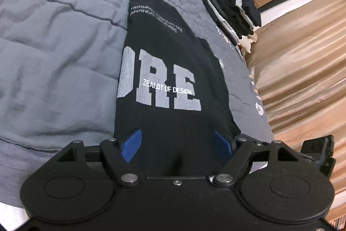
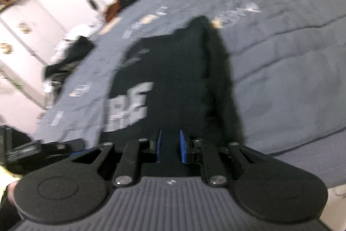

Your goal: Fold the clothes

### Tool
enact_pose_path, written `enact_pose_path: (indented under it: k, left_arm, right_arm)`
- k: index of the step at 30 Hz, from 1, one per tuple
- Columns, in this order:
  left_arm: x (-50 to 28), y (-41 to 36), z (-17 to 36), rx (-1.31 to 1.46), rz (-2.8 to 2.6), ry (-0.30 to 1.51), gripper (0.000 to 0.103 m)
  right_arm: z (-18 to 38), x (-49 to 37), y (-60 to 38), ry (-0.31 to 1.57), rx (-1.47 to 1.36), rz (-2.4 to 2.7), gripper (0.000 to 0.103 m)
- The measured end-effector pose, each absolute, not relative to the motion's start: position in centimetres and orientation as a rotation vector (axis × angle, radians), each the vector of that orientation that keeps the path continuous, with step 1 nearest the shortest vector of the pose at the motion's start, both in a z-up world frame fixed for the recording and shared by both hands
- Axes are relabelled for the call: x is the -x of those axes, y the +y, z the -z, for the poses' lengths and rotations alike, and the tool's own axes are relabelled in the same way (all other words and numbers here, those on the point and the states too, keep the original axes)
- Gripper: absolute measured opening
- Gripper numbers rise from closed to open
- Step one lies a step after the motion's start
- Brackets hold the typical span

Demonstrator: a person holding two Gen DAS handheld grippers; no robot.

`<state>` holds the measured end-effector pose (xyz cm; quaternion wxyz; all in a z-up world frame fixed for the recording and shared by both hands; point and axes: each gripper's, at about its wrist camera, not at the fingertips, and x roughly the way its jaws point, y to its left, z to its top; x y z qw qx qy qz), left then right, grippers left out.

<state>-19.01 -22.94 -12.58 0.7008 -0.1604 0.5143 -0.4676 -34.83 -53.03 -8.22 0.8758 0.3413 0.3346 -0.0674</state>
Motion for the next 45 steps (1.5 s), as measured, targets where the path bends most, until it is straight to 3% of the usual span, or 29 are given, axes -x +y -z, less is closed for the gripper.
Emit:
enact_pose_path:
  k: [11,33,36,38,40,45]
  left_arm:
    - [19.7,-23.8,11.6,0.317,1.068,1.091,0.076]
    - [20.3,-24.3,11.1,0.279,1.096,1.078,0.076]
    - [20.3,-24.4,11.0,0.268,1.091,1.073,0.076]
    - [20.5,-24.5,10.8,0.236,1.077,1.050,0.076]
    - [20.8,-24.6,10.6,0.205,1.064,1.027,0.077]
    - [21.5,-25.1,10.0,0.125,1.045,0.976,0.079]
  right_arm:
    - [10.6,34.0,-52.3,0.863,-0.661,0.187,0.018]
    - [9.8,34.5,-51.6,0.863,-0.630,0.204,0.019]
    - [9.3,34.6,-51.3,0.829,-0.622,0.202,0.024]
    - [9.0,34.6,-51.1,0.806,-0.616,0.200,0.036]
    - [8.6,34.7,-51.0,0.783,-0.611,0.199,0.041]
    - [8.8,34.5,-50.9,0.793,-0.598,0.224,0.043]
